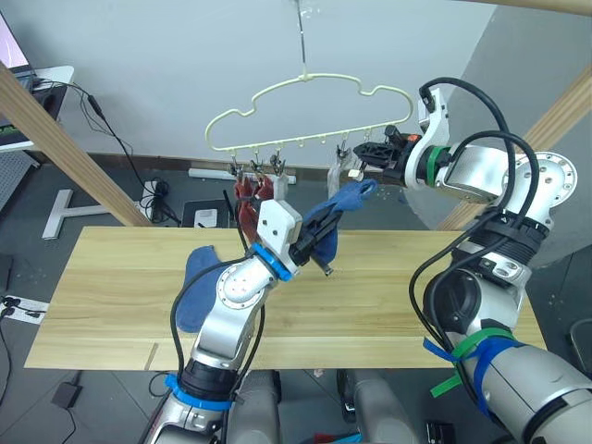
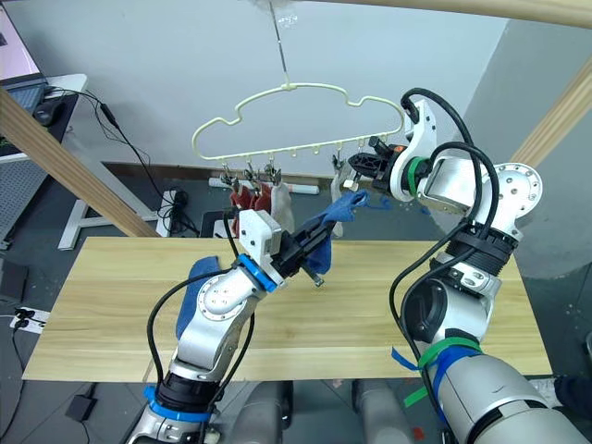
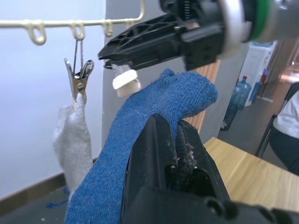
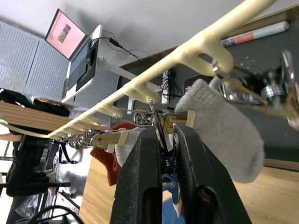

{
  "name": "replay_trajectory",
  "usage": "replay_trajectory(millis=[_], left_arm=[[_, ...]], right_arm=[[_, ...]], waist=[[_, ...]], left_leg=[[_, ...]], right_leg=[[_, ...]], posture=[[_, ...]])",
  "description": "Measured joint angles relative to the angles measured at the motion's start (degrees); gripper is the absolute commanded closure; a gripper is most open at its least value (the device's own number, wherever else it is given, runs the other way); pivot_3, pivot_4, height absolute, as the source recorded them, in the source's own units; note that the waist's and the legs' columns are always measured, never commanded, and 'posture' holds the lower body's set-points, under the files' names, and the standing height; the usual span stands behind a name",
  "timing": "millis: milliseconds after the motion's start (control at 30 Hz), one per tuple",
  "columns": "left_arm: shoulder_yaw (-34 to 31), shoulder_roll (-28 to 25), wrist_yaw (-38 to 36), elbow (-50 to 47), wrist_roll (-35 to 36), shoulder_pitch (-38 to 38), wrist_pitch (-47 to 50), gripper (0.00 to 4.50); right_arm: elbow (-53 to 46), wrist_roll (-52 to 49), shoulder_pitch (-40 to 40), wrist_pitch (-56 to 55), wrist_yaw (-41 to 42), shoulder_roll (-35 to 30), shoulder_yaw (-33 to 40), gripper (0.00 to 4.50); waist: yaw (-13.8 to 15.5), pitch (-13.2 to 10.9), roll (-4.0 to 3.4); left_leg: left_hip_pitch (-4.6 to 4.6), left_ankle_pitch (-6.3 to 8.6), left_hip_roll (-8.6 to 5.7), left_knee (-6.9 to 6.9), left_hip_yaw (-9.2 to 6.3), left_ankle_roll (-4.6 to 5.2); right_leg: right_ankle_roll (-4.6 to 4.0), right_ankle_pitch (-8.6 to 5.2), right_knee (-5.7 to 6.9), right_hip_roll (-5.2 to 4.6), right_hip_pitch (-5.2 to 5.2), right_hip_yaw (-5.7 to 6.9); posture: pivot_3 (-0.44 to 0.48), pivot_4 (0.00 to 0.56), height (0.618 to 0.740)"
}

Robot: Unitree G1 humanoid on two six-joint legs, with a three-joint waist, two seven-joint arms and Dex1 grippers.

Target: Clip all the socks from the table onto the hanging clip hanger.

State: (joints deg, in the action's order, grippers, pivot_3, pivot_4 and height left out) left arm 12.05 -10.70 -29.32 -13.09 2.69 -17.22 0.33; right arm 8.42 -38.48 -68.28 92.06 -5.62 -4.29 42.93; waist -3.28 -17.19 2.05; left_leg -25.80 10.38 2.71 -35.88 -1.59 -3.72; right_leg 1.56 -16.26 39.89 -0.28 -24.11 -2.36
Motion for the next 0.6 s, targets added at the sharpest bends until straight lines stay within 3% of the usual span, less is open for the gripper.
replay_trajectory(millis=[200,600], left_arm=[[0.09,-2.16,0.50,-0.48,-3.64,0.36,-5.09,4.46],[1.06,-1.34,2.53,3.16,-6.27,-0.98,-8.35,4.46]], right_arm=[[2.80,-3.09,-0.76,0.00,-3.52,-0.24,1.57,4.37],[5.19,-12.62,-1.13,0.00,-13.69,-0.37,3.53,4.37]], waist=[[0.02,0.01,0.00],[0.00,0.01,0.00]], left_leg=[[-0.01,-0.01,-0.01,-0.02,0.01,0.02],[-0.02,-0.01,0.00,-0.02,0.01,0.03]], right_leg=[[0.02,0.01,-0.01,0.00,0.01,-0.01],[0.02,0.01,-0.02,0.00,0.00,-0.01]], posture=[[-0.134,0.271,0.740],[-0.137,0.279,0.740]])
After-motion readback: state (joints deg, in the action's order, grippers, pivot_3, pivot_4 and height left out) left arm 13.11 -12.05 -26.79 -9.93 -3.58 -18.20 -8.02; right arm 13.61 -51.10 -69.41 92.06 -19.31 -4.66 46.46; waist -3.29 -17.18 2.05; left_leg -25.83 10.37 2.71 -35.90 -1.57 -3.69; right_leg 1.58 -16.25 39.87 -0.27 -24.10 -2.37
